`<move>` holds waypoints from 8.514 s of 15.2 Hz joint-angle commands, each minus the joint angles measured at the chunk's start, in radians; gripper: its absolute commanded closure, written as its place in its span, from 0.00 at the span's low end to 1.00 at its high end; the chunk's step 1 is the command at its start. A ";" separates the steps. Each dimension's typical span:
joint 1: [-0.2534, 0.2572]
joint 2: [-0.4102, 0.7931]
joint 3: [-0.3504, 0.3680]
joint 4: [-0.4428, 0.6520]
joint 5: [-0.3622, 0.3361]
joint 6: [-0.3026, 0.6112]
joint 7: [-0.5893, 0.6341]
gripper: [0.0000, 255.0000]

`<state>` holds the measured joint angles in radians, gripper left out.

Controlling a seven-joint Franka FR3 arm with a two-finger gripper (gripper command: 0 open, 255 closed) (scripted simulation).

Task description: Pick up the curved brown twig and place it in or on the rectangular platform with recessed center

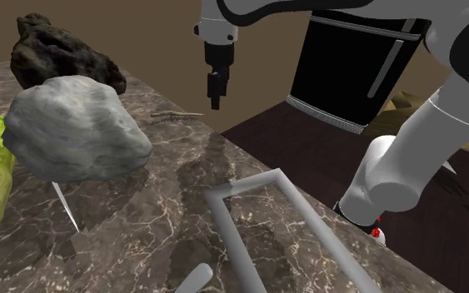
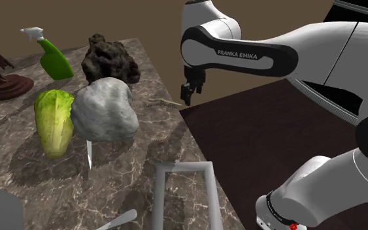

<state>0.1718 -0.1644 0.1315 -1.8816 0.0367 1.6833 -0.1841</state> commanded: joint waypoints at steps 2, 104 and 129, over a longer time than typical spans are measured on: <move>0.021 0.098 0.028 0.112 -0.021 0.006 0.002 0.00; 0.360 -0.282 0.418 0.118 0.162 -0.293 0.610 1.00; 0.368 -0.309 0.418 0.038 0.174 -0.239 0.603 0.00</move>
<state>0.5420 -0.4843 0.5471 -1.8786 0.2141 1.4688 0.4117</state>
